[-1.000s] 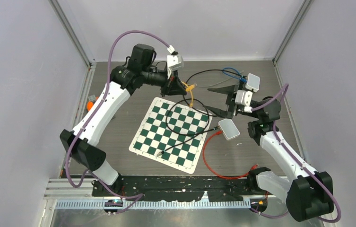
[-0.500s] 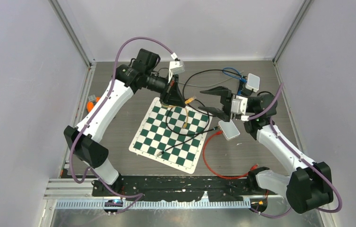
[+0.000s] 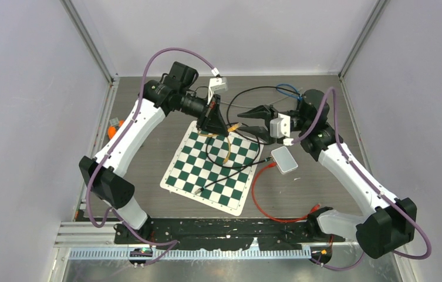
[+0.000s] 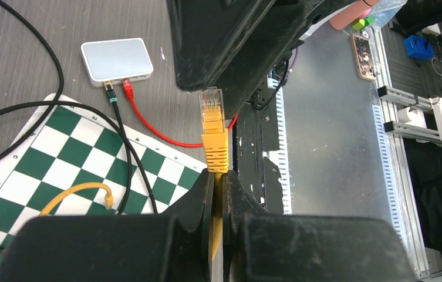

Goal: Insert the plug into the switch port
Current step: Pick up the connector from the center of the board.

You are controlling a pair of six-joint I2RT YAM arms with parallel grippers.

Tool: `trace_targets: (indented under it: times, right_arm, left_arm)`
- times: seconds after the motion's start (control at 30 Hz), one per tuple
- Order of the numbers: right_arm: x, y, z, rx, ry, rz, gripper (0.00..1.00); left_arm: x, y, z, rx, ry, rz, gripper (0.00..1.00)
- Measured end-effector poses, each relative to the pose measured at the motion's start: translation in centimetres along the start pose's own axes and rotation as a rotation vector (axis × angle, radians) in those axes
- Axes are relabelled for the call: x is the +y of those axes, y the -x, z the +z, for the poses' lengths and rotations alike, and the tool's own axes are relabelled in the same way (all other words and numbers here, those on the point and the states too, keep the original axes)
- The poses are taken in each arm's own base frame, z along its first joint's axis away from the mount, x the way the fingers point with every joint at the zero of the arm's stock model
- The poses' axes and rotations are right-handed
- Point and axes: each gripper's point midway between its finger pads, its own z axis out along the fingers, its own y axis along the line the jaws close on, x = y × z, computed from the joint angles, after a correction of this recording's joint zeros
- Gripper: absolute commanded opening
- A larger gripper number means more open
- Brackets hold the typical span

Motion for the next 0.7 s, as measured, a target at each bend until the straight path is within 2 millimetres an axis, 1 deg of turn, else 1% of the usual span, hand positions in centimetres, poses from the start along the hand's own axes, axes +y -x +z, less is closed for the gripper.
trace_targets:
  times: [0.13,0.17,0.2,0.27,0.3,0.33,0.37,0.4,0.47,0.7]
  right_arm:
    - [1.4,-1.5,0.1,0.028,0.038,0.046,0.44]
    - [1.8,-1.9,0.2,0.034,0.048,0.061,0.42]
    - [2.2,-2.2,0.2,0.039,0.056,0.074,0.38]
    - [2.8,-2.7,0.2,0.049,0.069,0.094,0.23]
    - [2.9,-2.8,0.2,0.051,0.073,0.095,0.21]
    - [3.1,-2.9,0.2,0.052,0.077,0.099,0.23]
    - [3.2,-2.9,0.2,0.052,0.081,0.099,0.28]
    - [3.3,-2.9,0.2,0.052,0.083,0.1,0.38]
    - [3.4,-2.9,0.3,0.051,0.086,0.102,0.43]
    - [2.7,-2.9,0.4,0.054,0.07,0.069,0.43]
  left_arm:
    - [-0.2,-0.2,-0.1,0.007,-0.004,-0.014,0.0]
    - [-0.3,-0.1,-0.1,0.007,-0.006,-0.014,0.0]
    - [-0.4,-0.1,-0.2,0.006,-0.009,-0.013,0.0]
    - [-0.5,0.1,-0.2,0.006,-0.012,-0.011,0.0]
    - [-0.5,0.1,-0.2,0.006,-0.012,-0.009,0.0]
    - [-0.5,0.1,-0.2,0.007,-0.012,-0.01,0.0]
    - [-0.6,0.0,-0.2,0.009,-0.013,-0.01,0.0]
    - [-0.6,0.0,-0.2,0.01,-0.013,-0.01,0.0]
    - [-0.6,-0.1,-0.2,0.012,-0.014,-0.009,0.0]
    - [-0.7,-0.4,-0.2,0.02,-0.017,-0.019,0.0]
